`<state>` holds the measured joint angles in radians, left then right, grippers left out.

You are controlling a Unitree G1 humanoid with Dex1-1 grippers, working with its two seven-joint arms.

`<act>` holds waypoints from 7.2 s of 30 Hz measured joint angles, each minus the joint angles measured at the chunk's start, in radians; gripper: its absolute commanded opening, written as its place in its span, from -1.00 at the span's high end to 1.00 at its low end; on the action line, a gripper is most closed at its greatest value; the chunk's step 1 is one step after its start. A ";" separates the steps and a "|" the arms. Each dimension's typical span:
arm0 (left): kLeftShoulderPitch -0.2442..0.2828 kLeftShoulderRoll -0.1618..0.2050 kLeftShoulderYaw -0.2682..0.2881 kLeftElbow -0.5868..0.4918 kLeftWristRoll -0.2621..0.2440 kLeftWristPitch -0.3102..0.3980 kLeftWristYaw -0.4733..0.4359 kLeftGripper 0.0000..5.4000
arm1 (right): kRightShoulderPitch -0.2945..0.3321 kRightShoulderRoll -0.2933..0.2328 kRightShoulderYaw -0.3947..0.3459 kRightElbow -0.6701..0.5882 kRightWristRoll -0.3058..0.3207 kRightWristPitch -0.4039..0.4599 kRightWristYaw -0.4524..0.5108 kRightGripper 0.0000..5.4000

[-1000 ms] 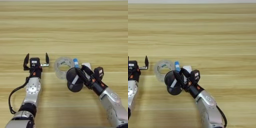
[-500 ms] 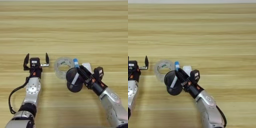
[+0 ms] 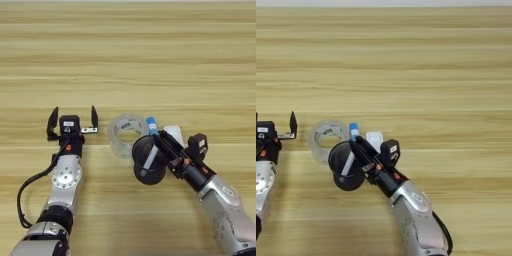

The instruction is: Move the objects on the table

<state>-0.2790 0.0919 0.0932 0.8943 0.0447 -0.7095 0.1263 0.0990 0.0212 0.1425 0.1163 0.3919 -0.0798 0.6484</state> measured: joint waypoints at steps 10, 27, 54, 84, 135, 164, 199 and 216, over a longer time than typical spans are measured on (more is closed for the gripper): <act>0.000 0.000 0.000 0.000 0.000 0.000 0.000 -1.00 | 0.013 0.001 0.005 -0.041 0.036 0.004 0.038 0.74; 0.005 -0.002 -0.001 -0.002 0.012 0.001 0.002 -1.00 | 0.035 0.013 -0.023 -0.150 0.049 -0.077 0.029 0.74; 0.017 -0.010 -0.001 -0.026 0.017 0.004 0.007 -1.00 | 0.016 -0.054 -0.198 -0.392 0.241 0.049 -0.123 0.74; 0.101 -0.064 -0.029 -0.192 0.029 0.072 0.025 -1.00 | 0.096 -0.228 -0.339 -0.397 0.099 0.262 -0.318 0.74; 0.105 -0.060 -0.027 -0.199 0.028 0.081 0.025 -1.00 | -0.176 -0.168 -0.190 0.302 -0.222 -0.026 -0.331 0.74; 0.111 -0.059 -0.026 -0.216 0.028 0.083 0.024 -1.00 | -0.273 -0.135 -0.219 0.558 -0.228 -0.264 -0.286 0.13; 0.166 0.000 -0.004 -0.277 0.023 0.089 -0.010 -1.00 | -0.173 -0.079 -0.216 0.358 -0.209 -0.299 -0.293 -0.99; 0.233 0.004 -0.006 -0.403 0.006 0.123 -0.067 -1.00 | -0.135 -0.062 -0.213 0.281 -0.202 -0.255 -0.313 -0.99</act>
<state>-0.0456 0.0958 0.0874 0.4909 0.0504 -0.5867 0.0596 -0.0358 -0.0405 -0.0709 0.3971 0.1904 -0.3352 0.3358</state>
